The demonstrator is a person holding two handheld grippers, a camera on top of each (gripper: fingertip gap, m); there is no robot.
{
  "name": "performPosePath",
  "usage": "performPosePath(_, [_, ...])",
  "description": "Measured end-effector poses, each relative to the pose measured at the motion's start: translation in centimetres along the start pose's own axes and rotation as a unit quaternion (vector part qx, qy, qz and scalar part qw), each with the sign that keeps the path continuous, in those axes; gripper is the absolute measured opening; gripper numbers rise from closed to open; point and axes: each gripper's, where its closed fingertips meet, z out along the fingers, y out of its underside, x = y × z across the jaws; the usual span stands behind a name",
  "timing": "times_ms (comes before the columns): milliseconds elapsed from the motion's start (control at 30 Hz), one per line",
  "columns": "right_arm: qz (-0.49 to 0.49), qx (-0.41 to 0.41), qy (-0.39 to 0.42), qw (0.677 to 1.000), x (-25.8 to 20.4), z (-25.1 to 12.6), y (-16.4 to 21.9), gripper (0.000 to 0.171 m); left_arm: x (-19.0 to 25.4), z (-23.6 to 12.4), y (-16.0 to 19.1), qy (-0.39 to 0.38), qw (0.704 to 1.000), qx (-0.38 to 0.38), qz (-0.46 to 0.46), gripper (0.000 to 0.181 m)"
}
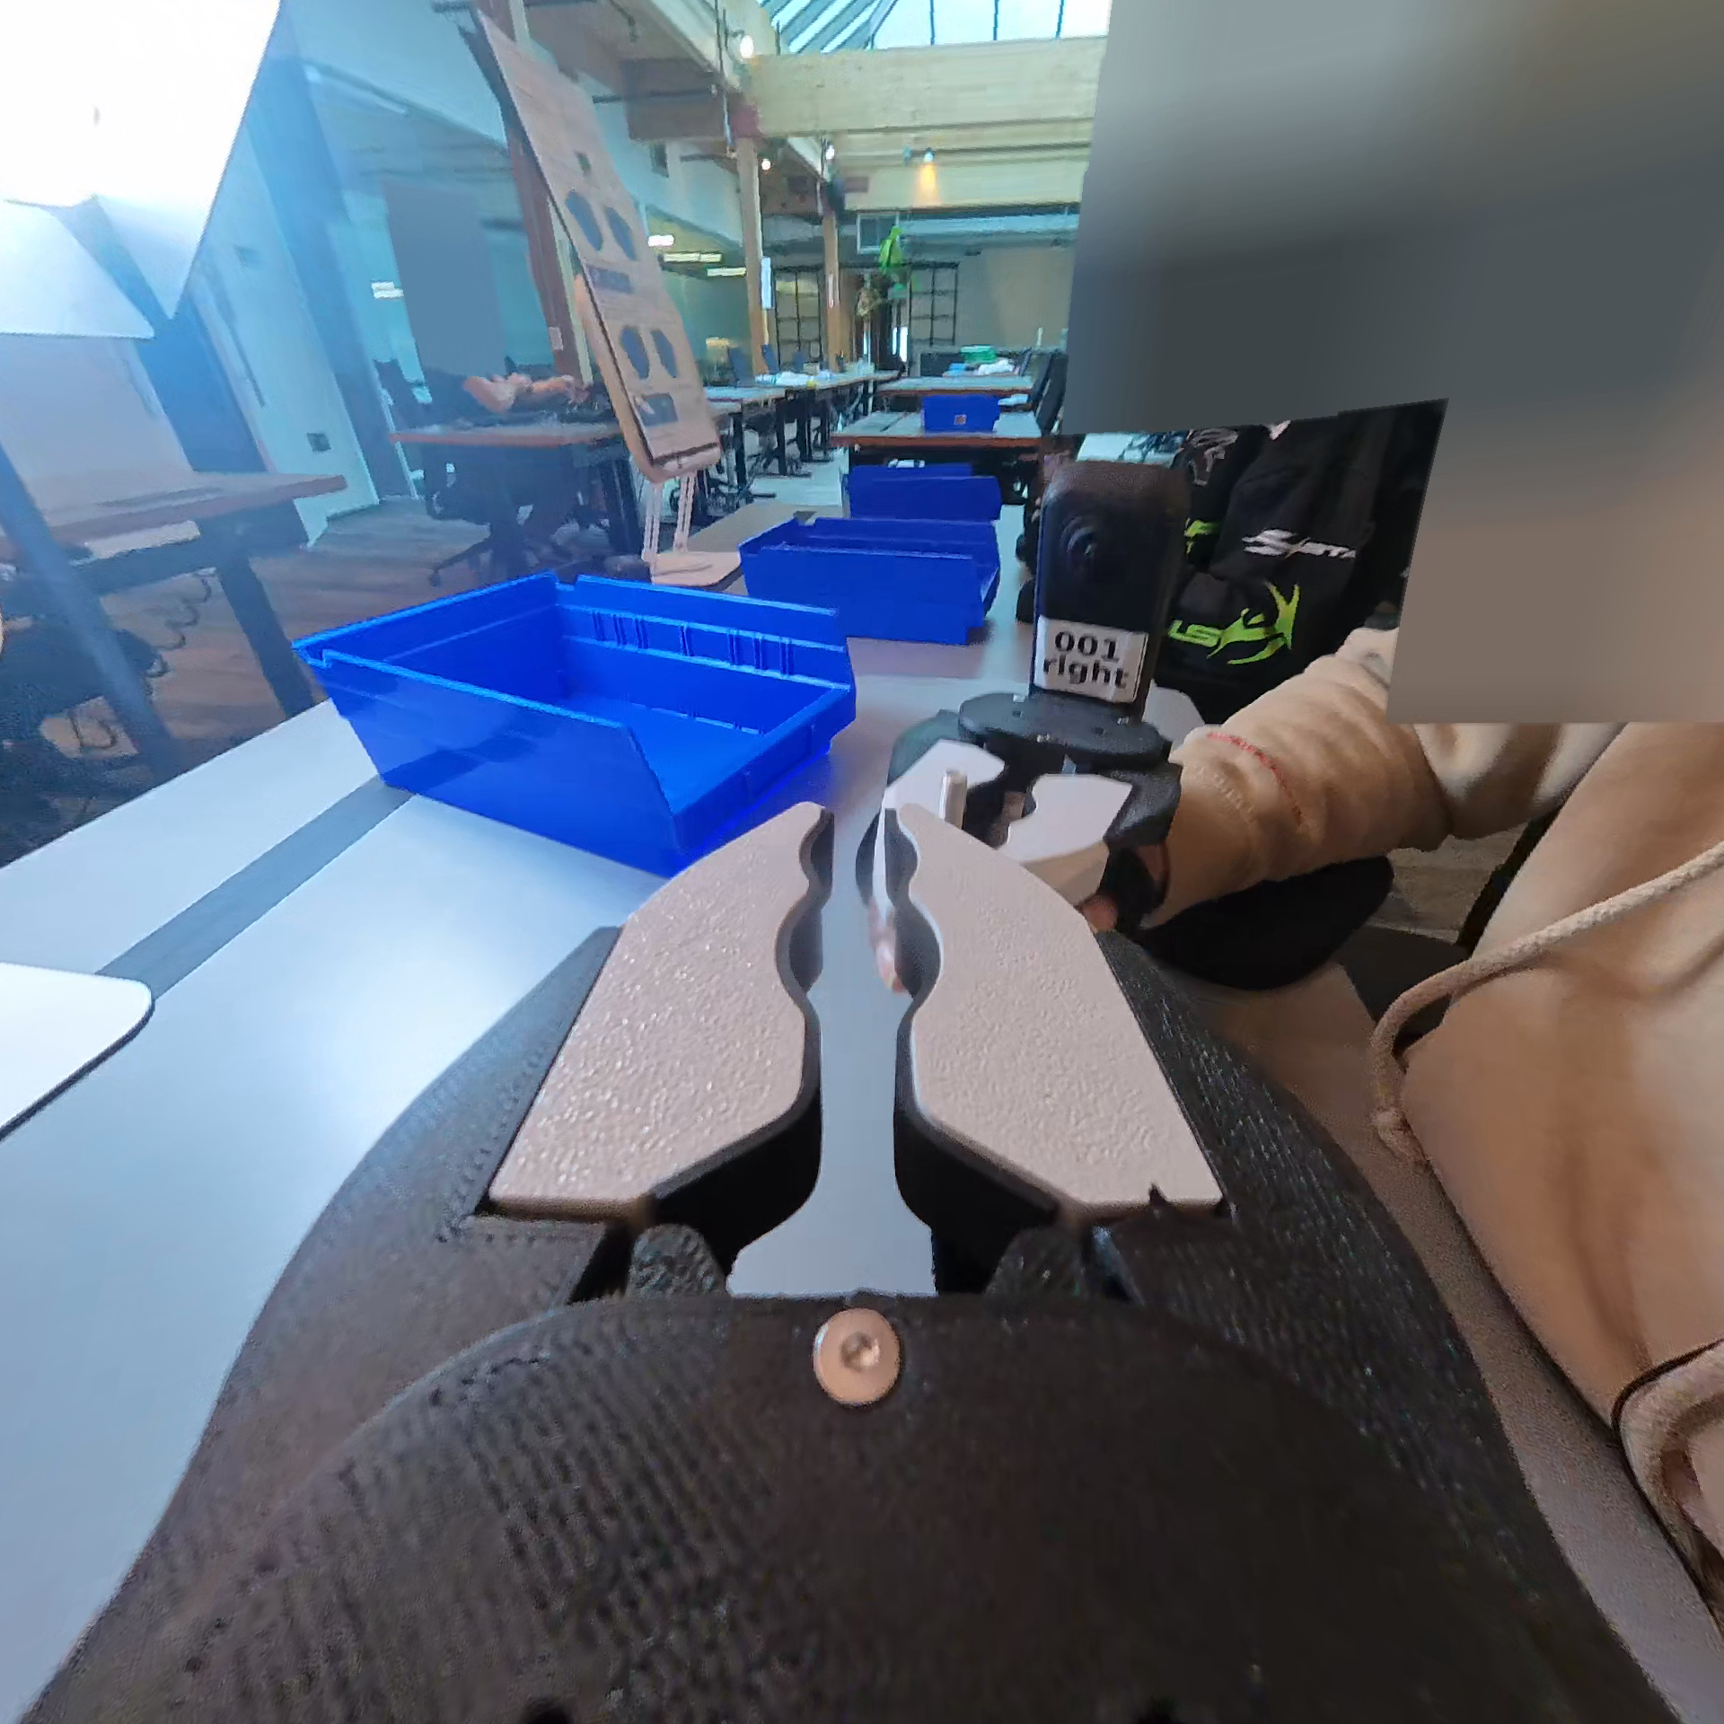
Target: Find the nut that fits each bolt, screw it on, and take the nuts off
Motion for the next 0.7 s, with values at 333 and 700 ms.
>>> performPosePath(333, [0.024,0.018,0.039,0.999,2.7,-1.3,-0.8,0.01,0.2,-0.5,6.5,0.052,0.985,-0.162,0.0,0.014])
performPosePath(700, [0.029,-0.009,0.037,0.999,2.6,-0.9,0.4,0.01,6.0,-10.8,12.4,0.159,0.93,-0.327,-0.048,0.014])
